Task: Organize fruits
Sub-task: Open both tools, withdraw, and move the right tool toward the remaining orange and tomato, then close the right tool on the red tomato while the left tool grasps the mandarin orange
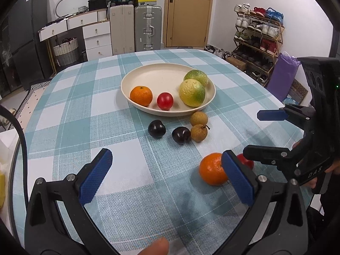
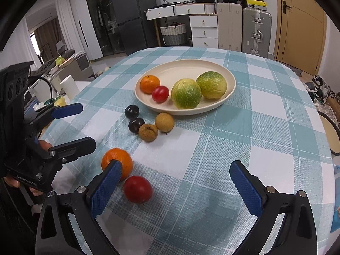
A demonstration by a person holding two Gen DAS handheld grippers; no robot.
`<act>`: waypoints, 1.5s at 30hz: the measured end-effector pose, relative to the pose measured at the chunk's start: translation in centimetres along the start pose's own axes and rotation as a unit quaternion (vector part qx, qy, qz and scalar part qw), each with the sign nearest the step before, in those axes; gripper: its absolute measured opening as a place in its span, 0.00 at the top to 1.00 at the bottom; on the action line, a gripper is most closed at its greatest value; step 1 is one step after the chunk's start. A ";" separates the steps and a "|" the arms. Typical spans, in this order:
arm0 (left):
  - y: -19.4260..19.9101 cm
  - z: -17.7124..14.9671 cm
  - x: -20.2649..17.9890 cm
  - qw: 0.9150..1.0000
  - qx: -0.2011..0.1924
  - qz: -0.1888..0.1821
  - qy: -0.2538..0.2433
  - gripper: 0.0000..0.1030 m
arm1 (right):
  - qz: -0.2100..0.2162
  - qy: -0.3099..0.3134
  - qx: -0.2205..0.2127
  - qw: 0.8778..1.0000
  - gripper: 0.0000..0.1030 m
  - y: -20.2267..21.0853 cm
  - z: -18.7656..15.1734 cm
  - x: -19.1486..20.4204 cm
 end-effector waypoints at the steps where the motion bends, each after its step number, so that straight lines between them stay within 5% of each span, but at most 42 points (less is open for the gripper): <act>1: -0.1 -0.1 0.0 1.000 0.003 0.001 -0.001 0.01 | -0.001 0.004 0.003 1.000 0.00 -0.1 -0.2 0.1; 19: -1.1 -0.7 -0.4 1.000 0.011 -0.012 0.003 0.01 | 0.035 0.042 0.038 0.998 0.03 -0.5 -2.5 2.6; 23: -1.4 -0.8 -0.5 1.000 0.015 -0.016 0.003 0.01 | 0.040 0.044 0.044 0.997 0.19 -0.6 -2.9 2.9; 45: -1.7 -1.0 -1.1 1.000 0.022 -0.022 -0.004 0.01 | 0.077 0.060 0.047 0.994 0.58 -0.4 -3.7 4.2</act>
Point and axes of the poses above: each gripper's, at about its wrist camera, not at the fingertips, and y roughly against the way its jaws point, x to its left, z to its top, the point moved 8 cm from there along -y, roughly the way its jaws point, and after that the axes turned 6 degrees about -y, right-handed, at the moved point
